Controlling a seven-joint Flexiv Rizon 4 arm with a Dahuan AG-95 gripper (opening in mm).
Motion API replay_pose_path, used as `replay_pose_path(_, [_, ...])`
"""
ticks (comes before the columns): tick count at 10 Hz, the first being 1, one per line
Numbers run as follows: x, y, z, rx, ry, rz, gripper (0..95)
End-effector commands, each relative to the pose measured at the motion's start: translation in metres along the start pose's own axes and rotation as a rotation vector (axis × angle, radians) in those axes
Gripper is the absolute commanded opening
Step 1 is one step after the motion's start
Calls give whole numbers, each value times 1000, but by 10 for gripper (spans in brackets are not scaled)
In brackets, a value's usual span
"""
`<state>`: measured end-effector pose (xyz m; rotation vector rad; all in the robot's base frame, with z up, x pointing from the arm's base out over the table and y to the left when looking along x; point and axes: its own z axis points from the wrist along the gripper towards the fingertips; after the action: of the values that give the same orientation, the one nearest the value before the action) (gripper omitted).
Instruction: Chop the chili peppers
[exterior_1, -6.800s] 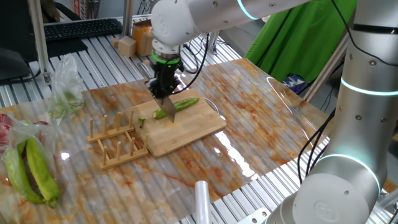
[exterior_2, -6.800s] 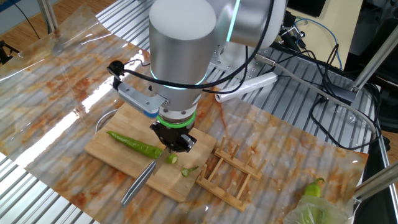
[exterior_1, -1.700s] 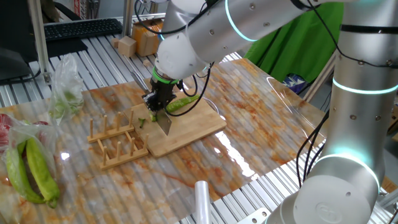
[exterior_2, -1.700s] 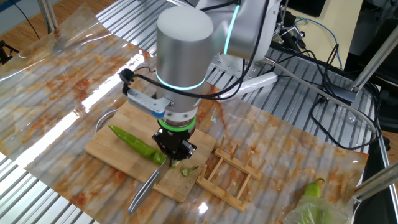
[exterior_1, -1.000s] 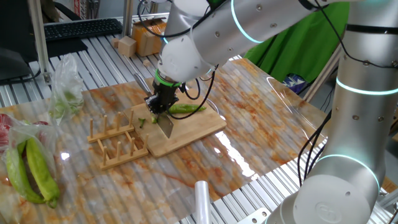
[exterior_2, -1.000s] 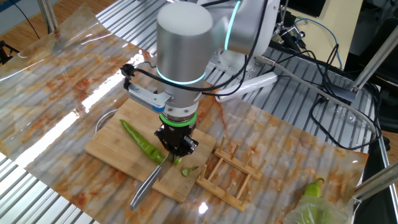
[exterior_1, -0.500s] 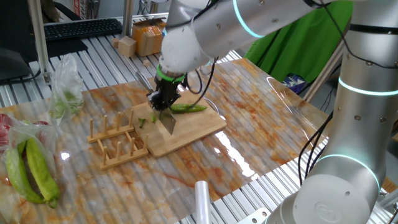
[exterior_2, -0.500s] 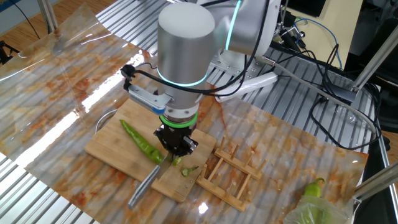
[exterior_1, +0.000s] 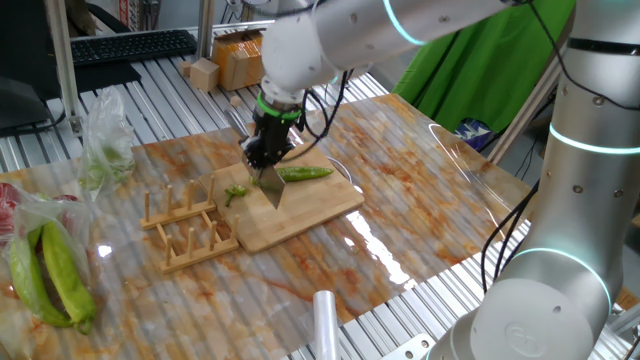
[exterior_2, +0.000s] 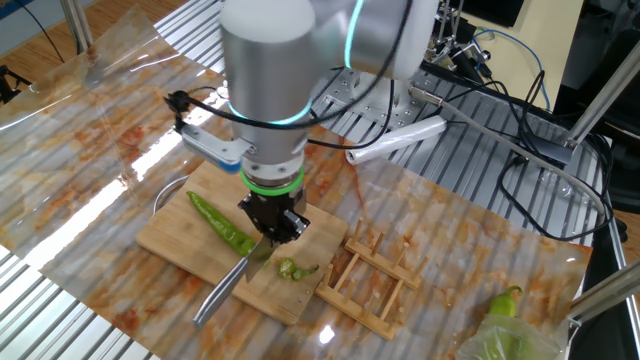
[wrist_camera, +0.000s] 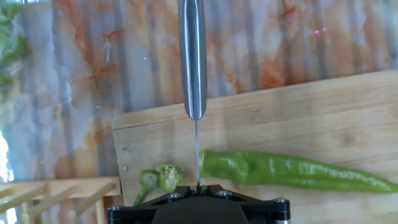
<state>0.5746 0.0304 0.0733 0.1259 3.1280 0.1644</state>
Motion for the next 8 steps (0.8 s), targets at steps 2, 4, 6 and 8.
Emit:
replay_pose_path(2, [-6,-3,-11,10,7,3,0])
replay_pose_path(4, [-7,-7,-16,11,2,4,0])
replay_pose_path(6, [-10,-19,-15,12,3,-19,0])
replay_pose_path(8, [-10,-27,-9,8,2,-5,0])
